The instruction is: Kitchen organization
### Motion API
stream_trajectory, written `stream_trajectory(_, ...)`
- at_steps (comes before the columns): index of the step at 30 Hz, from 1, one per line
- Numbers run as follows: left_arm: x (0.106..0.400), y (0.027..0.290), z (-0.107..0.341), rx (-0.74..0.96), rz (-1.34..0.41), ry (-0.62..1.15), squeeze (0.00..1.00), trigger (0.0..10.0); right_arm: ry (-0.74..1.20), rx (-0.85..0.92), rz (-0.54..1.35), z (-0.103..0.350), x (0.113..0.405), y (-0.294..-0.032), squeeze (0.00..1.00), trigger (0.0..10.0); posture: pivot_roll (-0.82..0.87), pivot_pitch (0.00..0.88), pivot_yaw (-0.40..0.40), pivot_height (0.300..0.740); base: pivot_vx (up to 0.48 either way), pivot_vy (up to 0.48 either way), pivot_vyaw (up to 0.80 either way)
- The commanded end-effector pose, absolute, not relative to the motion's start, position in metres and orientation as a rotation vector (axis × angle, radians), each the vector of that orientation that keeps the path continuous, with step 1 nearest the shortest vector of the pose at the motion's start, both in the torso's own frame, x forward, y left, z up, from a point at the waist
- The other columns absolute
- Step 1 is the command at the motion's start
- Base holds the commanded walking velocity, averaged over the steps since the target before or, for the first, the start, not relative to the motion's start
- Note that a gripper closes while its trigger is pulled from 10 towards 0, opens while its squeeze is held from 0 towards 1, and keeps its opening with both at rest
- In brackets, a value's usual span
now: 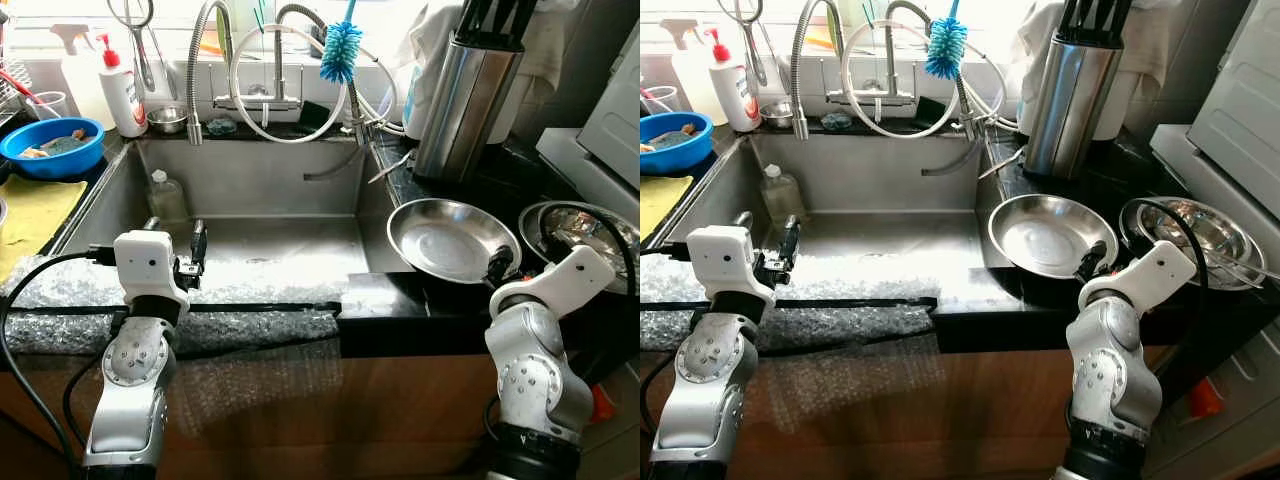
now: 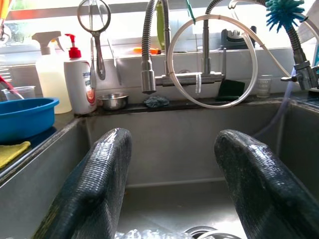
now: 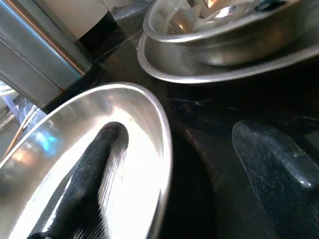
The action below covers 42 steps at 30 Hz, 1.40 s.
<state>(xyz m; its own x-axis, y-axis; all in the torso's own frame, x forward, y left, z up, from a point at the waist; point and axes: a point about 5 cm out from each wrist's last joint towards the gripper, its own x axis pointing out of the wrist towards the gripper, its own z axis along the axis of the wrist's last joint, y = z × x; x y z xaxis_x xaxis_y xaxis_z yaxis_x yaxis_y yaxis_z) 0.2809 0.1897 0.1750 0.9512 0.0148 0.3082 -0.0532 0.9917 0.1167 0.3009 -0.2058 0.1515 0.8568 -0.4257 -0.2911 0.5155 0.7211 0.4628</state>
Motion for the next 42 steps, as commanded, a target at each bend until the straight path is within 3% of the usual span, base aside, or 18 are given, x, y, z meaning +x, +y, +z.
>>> stream_trajectory(1, 0.282, 0.185, 0.180, 0.136, 0.020, -0.326, 0.00, 10.0, 0.175, 0.586, -0.530, 0.155, 0.304, -0.208, 0.00, 10.0, -0.12, 0.013, -0.048, 0.740, 0.000, 0.000, 0.00)
stream_trajectory(18, 0.282, 0.179, 0.178, 0.143, -0.013, -0.311, 0.00, 10.0, 0.249, 0.603, -0.555, 0.151, 0.309, -0.210, 0.00, 10.0, -0.11, 0.000, -0.055, 0.740, 0.000, 0.000, 0.00)
stream_trajectory(19, 0.282, 0.179, 0.178, 0.143, -0.014, -0.311, 0.00, 10.0, 0.254, 0.593, -0.548, 0.150, 0.309, -0.210, 0.00, 9.3, -0.11, 0.000, -0.056, 0.740, 0.000, 0.000, 0.00)
stream_trajectory(20, 0.282, 0.178, 0.178, 0.143, -0.015, -0.311, 0.00, 10.0, 0.262, 0.576, -0.534, 0.150, 0.310, -0.209, 0.00, 3.7, -0.11, 0.000, -0.056, 0.740, 0.000, 0.000, 0.00)
stream_trajectory(21, 0.282, 0.178, 0.178, 0.143, -0.015, -0.310, 0.00, 10.0, 0.266, 0.568, -0.529, 0.150, 0.310, -0.208, 0.00, 3.7, -0.11, 0.000, -0.056, 0.740, 0.000, 0.000, 0.00)
stream_trajectory(22, 0.282, 0.178, 0.178, 0.143, -0.015, -0.310, 0.00, 10.0, 0.269, 0.570, -0.515, 0.150, 0.310, -0.206, 0.00, 0.0, -0.11, 0.000, -0.058, 0.740, 0.000, 0.000, 0.00)
stream_trajectory(42, 0.281, 0.173, 0.174, 0.142, -0.042, -0.281, 0.00, 10.0, 0.308, 0.558, -0.504, 0.147, 0.311, -0.202, 0.00, 0.0, -0.11, 0.000, -0.061, 0.740, 0.000, 0.000, 0.00)
